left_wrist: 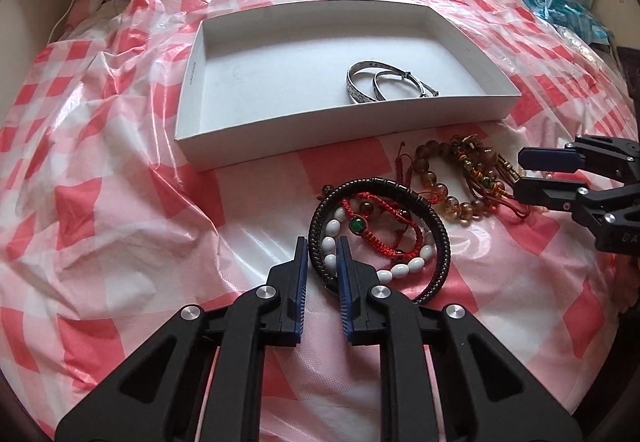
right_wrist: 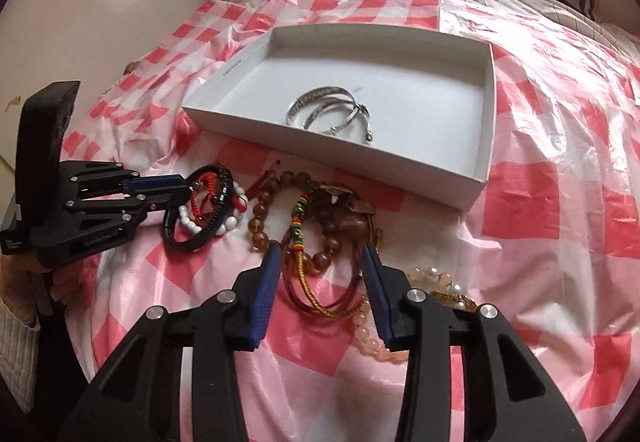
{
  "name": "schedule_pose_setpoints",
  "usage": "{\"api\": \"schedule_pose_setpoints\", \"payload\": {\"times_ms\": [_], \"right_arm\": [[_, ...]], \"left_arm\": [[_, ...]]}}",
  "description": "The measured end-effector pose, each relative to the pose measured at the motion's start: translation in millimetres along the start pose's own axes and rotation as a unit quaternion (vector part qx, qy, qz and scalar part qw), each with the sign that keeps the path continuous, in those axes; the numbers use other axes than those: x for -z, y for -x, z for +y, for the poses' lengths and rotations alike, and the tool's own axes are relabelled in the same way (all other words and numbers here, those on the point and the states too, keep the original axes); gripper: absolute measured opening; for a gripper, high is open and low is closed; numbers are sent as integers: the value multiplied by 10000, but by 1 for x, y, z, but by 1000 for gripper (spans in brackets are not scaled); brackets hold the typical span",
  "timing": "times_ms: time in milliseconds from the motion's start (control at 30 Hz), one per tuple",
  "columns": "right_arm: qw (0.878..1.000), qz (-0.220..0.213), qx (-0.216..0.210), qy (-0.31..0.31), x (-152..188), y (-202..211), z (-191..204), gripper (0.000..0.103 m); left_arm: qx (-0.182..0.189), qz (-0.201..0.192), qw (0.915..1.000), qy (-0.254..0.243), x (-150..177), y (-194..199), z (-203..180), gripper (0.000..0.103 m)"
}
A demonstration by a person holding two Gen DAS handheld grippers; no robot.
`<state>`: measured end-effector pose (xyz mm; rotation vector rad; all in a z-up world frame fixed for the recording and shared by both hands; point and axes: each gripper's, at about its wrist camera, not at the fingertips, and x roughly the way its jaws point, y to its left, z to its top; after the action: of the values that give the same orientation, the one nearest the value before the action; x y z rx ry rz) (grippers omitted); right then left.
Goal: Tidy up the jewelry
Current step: 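Grasp the black leather bracelet with the left tool while the right tool grasps the gold beaded bangle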
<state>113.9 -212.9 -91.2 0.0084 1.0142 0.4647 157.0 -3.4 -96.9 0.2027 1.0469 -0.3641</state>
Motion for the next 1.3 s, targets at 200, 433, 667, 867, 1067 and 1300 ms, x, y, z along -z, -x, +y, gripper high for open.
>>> {"api": "schedule_pose_setpoints", "payload": {"times_ms": [200, 433, 667, 867, 1067, 1300], "right_arm": [[9994, 190, -22, 298, -4, -15, 14, 41], [9989, 259, -389, 19, -7, -23, 11, 15], [9984, 12, -546, -169, -7, -10, 5, 6], [9989, 174, -376, -205, -8, -18, 1, 17], [9991, 196, -359, -127, -9, -22, 3, 33], [9994, 186, -276, 112, -9, -24, 14, 7]], "left_arm": [[-116, 36, 9999, -80, 0, -4, -4, 20], [-41, 36, 10000, -24, -1, -4, -3, 14], [248, -132, 9995, 140, -3, 8, 4, 6], [228, -72, 9996, 181, -2, 6, 6, 7], [16, 13, 9998, 177, -2, -1, 6, 7], [-3, 23, 10000, -1, -2, -2, 0, 6]]}}
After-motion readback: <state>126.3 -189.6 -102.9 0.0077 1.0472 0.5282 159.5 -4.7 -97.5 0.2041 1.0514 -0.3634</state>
